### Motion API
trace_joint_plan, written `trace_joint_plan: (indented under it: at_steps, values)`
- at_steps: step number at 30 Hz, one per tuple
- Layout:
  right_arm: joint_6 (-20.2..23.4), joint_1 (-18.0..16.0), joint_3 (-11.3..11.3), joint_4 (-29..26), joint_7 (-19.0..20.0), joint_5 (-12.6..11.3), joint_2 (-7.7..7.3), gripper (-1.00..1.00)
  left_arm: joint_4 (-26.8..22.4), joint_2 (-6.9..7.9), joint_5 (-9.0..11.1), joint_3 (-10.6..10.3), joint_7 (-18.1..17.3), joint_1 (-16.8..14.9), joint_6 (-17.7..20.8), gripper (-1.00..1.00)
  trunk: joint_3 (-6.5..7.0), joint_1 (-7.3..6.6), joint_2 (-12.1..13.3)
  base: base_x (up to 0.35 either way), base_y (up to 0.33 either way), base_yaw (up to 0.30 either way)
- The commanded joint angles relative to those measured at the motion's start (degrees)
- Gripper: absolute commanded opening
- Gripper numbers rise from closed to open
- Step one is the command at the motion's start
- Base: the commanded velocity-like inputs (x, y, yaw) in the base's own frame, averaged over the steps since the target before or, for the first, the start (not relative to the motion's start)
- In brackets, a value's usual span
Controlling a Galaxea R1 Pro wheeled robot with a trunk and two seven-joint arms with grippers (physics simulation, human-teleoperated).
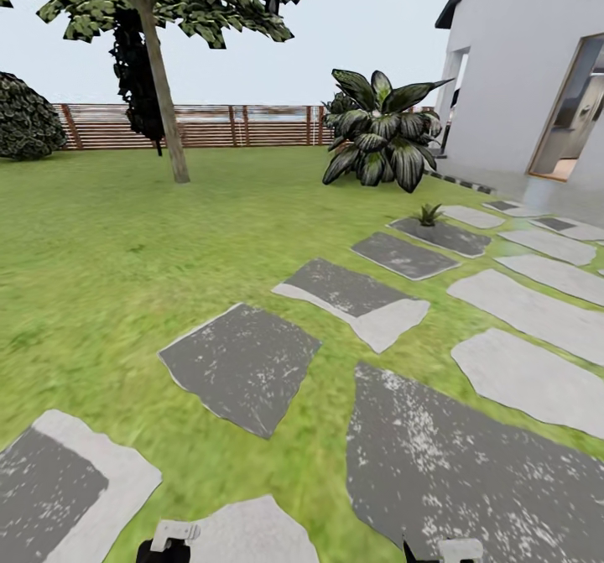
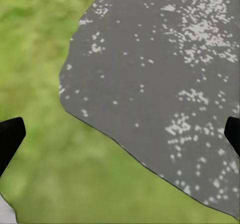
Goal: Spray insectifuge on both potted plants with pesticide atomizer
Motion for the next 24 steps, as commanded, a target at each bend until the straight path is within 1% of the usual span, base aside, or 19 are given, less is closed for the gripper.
trace_joint_plan:
  at_steps: [1, 24]
  values:
    - [-0.16, -0.03, 0.1, 0.03, 0.54, -0.6, -0.01, 1.0, 0.04, 0.0, -0.6, 0.49, -0.16, -0.04, -0.2, -1.0, -0.05, 0.02, -0.02, 0.338, 0.0, 0.0]
    - [-0.16, -0.03, 0.1, 0.05, 0.55, -0.6, -0.01, 1.0, 0.09, -0.09, -0.65, 0.39, -0.16, -0.05, -0.2, -1.0, -0.05, 0.02, -0.02, 0.338, 0.0, 0.0]
